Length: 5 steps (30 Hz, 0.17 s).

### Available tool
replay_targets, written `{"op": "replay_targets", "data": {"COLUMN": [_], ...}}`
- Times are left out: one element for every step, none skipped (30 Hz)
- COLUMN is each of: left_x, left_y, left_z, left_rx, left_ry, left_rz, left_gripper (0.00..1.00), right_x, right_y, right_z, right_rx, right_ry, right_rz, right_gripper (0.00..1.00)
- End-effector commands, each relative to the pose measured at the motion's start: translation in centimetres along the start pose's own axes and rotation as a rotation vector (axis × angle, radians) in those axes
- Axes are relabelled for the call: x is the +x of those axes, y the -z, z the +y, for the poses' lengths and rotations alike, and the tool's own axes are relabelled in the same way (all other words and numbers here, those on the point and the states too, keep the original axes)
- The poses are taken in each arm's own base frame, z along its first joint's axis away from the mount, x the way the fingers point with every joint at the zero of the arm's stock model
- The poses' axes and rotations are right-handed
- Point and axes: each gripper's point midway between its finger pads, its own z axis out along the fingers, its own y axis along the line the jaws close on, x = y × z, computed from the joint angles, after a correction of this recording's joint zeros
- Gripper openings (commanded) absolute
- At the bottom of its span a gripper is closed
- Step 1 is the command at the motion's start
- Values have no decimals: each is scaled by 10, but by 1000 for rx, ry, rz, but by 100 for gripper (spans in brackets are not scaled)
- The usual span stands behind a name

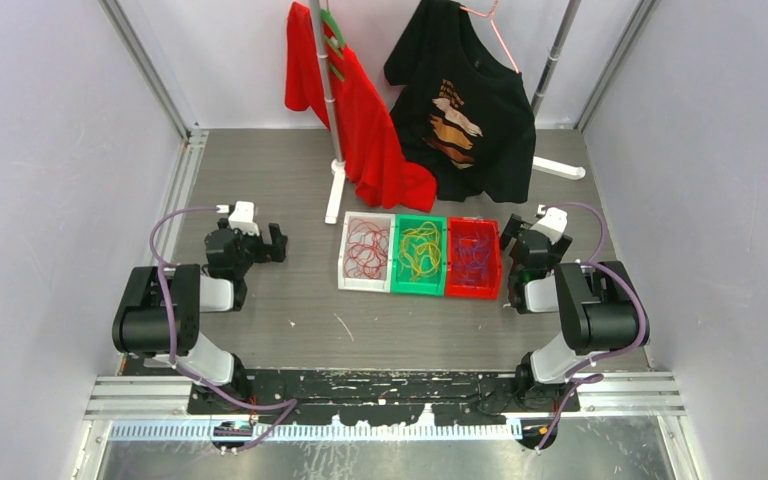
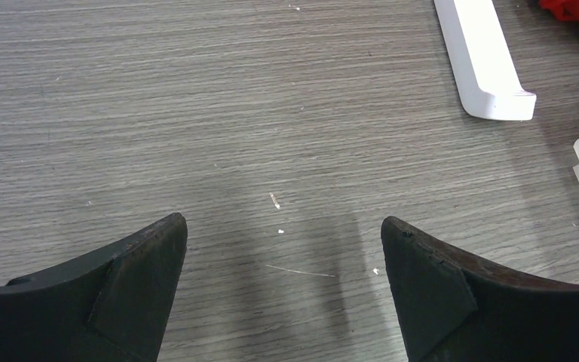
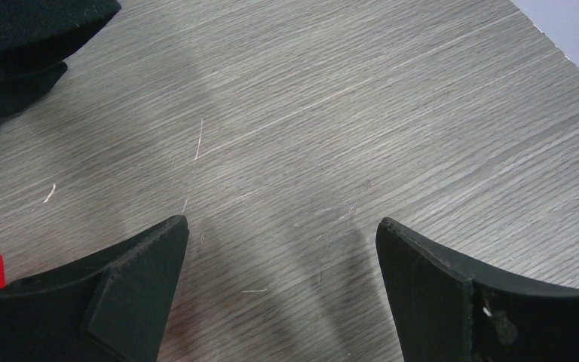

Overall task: Untangle the cables
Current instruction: Reset both arms

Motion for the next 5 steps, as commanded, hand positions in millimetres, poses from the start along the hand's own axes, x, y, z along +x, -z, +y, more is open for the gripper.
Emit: {"op": "replay_targets", "data": {"left_x": [-20,-20,-20,-20,-20], "left_y": [-4,-4,-4,-3,-3], "left_z": [3,3,2,3,2], "left_rx": [-12,-12,-12,-13,-13], "left_ry": [-42,-42,-42,-42,-43], "left_rz": [-57,-56,-56,-57,-58], "left_gripper": [99,99,99,99,99], "right_x": [-27,-27,-27,-27,-27], "right_y": [-4,-4,-4,-4,-4], "right_z": [10,10,10,10,10], "right_rx": [-30,-28,-30,-30,-30], "right_ry": [-27,-27,-27,-28,-27], "right_rz": [-79,-78,-78,-79,-78], "right_gripper": [100,100,100,100,100]}}
